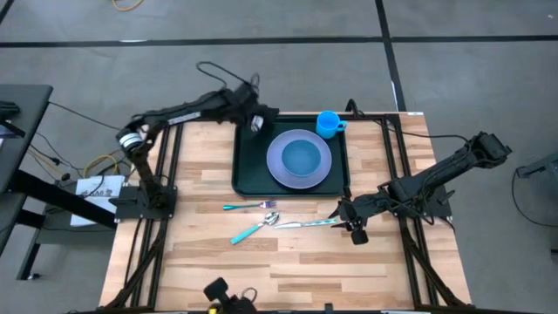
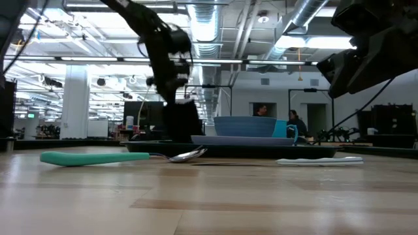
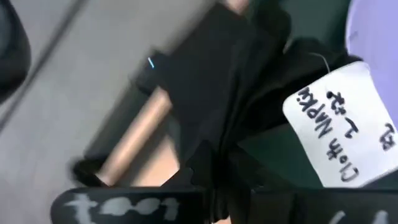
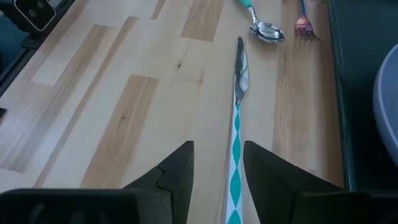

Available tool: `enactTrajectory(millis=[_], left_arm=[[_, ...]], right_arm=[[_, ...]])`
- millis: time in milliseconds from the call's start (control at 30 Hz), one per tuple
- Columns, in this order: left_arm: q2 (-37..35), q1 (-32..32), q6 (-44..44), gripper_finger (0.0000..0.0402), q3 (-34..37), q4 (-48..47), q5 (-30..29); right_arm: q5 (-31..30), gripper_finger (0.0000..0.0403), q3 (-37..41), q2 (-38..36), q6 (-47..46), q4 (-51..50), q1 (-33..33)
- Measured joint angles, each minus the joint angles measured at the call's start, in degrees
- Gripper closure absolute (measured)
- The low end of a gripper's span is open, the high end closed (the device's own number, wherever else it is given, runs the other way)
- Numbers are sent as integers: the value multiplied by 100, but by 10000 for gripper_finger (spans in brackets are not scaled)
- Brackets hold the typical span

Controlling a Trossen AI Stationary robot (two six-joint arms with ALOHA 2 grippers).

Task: Set up tray
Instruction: Put the napkin to the left side of the purple plate and blue bowl on the black serving tray

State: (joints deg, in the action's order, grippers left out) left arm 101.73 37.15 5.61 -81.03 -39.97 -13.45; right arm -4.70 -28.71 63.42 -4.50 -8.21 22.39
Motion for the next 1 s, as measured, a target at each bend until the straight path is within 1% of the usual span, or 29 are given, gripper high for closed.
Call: enactTrajectory(millis=[233,533,633,733,1000], left_arm=[[554,-458,-192,401,0,-441,-75],[621,-838,-637,401,0,-1187,-75],[621,-944,-762,401,7,-1392,165],[621,-1080,-846,401,68,-1384,461],[622,-1577,-848,401,68,-1465,572]], right_arm=[[12,272,0,0,-62,-29,46],[12,272,0,0,-205,-65,48],[14,272,0,0,-257,-81,48],[14,272,0,0,-259,-81,50],[14,272,0,0,-259,-79,50]])
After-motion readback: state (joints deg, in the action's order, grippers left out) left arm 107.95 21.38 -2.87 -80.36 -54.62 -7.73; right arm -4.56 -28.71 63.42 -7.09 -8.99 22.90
